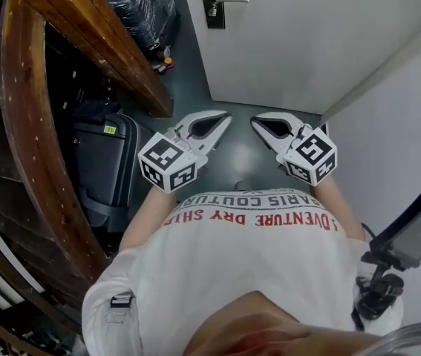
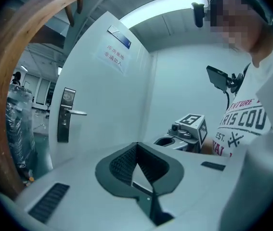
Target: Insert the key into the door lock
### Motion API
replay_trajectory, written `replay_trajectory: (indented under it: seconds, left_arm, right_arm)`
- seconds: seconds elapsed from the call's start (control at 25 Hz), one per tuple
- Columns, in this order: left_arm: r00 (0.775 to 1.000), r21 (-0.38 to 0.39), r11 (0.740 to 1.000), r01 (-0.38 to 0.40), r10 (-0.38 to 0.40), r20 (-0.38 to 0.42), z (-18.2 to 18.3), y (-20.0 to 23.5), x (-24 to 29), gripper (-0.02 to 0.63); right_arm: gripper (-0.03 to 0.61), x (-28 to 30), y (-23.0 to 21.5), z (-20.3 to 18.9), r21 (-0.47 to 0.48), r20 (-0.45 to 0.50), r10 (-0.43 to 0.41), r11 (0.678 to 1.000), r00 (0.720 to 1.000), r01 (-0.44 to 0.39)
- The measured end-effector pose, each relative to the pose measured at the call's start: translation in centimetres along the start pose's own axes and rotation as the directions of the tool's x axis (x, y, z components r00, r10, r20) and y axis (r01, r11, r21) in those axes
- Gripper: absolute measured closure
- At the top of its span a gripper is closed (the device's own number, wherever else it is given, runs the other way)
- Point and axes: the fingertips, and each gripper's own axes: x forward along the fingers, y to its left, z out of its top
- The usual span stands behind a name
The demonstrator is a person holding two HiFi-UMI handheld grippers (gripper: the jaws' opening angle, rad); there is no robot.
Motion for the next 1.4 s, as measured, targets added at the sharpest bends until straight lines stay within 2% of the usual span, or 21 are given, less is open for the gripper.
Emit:
replay_trajectory:
  seconds: [0.16,0.4,0.68,0.96,1.16,1.4]
  left_arm:
    - [0.999,-0.027,0.999,-0.027,0.026,-0.036,-2.3,-1.9,-4.8,0.612]
    - [0.996,0.011,1.000,-0.016,0.017,-0.088,-6.9,-9.1,-15.7,0.612]
    - [0.996,0.030,1.000,0.003,0.000,-0.090,-6.0,-15.5,-24.3,0.612]
    - [0.997,0.093,0.995,-0.038,0.044,-0.062,-5.3,-21.1,-27.6,0.612]
    - [0.998,0.107,0.994,-0.016,0.023,-0.066,-5.6,-24.7,-29.7,0.612]
    - [0.998,0.095,0.995,-0.009,0.015,-0.068,-6.0,-29.4,-29.2,0.612]
  right_arm:
    - [0.577,0.2,5.5,-1.4,0.042,-0.013,0.009,0.999,1.000,-0.008]
    - [0.577,-1.1,19.4,-1.9,0.067,0.059,-0.034,0.997,0.998,0.030]
    - [0.577,-3.5,30.1,0.4,0.081,0.095,-0.062,0.995,0.994,0.054]
    - [0.577,-7.2,35.0,1.2,0.004,0.069,-0.053,0.999,0.996,0.053]
    - [0.577,-9.4,37.9,1.1,0.027,0.075,-0.066,0.998,0.995,0.065]
    - [0.577,-13.2,39.7,0.2,0.028,0.085,-0.057,0.998,0.995,0.054]
